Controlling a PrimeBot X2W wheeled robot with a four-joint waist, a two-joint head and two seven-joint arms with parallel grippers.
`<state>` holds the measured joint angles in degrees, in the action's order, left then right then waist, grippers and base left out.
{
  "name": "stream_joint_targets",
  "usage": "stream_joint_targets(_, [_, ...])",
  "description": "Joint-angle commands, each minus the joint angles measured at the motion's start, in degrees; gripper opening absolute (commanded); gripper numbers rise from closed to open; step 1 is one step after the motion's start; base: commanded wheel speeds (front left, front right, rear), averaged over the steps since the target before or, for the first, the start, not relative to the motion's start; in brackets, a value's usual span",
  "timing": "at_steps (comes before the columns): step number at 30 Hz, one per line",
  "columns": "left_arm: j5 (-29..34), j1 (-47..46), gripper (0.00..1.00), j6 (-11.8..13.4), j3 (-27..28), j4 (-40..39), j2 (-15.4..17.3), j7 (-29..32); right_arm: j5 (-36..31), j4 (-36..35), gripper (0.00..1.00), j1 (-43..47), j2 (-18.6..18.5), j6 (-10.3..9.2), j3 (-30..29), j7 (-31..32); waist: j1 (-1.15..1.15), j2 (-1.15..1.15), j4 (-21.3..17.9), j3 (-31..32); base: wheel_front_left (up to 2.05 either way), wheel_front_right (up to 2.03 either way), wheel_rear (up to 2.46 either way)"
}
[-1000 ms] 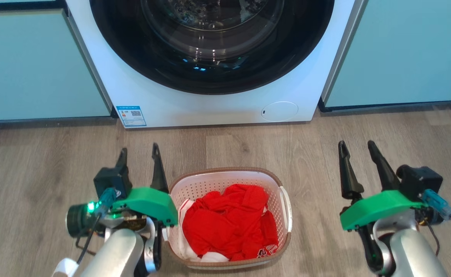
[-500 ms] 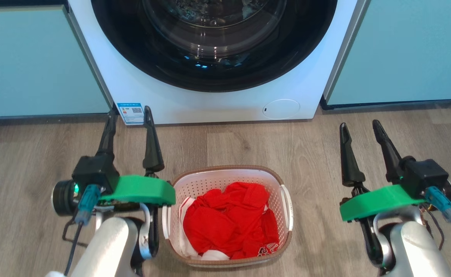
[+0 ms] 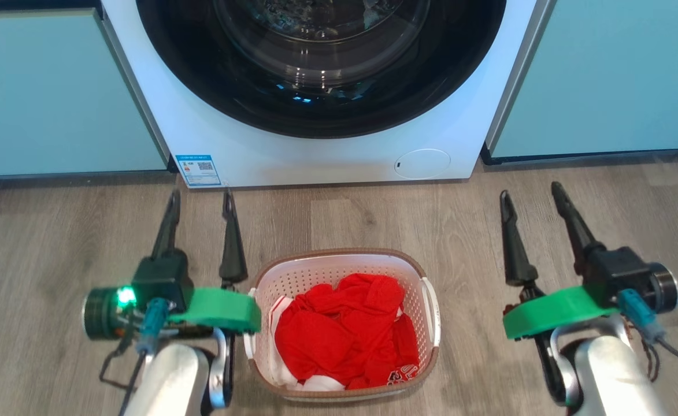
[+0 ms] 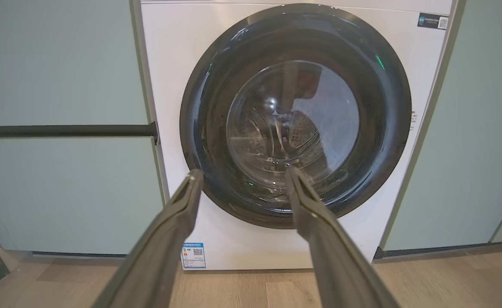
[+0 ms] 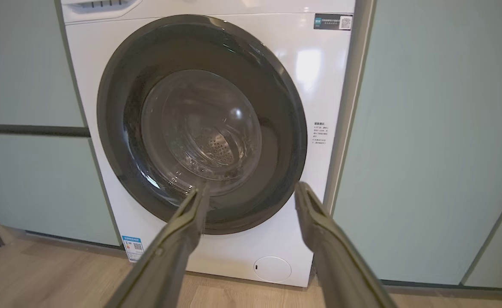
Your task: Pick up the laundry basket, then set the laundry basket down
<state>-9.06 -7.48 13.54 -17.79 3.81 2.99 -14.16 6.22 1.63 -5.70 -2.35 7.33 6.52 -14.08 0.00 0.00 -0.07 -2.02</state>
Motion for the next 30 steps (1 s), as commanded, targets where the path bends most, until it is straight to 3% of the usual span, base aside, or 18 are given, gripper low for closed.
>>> stream_joint_targets(1, [0.96, -1.02, 1.00, -0.19, 1.73, -0.60, -0.07, -0.84, -1.85, -1.06, 1.00, -2.42, -0.54, 0.16, 1.74, -0.91, 0.00, 0.00, -0.02, -0.03, 0.00, 0.00, 0.00])
stream_joint_targets(11, [-5.02, 0.11, 1.00, -2.44, 2.81, 8.84, -0.10, -0.84, -0.24, 5.93, 1.00, -2.04, -0.53, 0.16, 2.01, -0.92, 0.00, 0.00, -0.01, 0.02, 0.00, 0.00, 0.00])
stream_joint_targets(30, [-5.49, -1.01, 1.00, -3.44, 2.75, 10.61, -0.11, -0.84, -0.17, 7.72, 1.00, -3.00, -0.53, 0.16, 2.47, -0.92, 0.00, 0.00, 0.05, -2.20, 0.00, 0.00, 0.00])
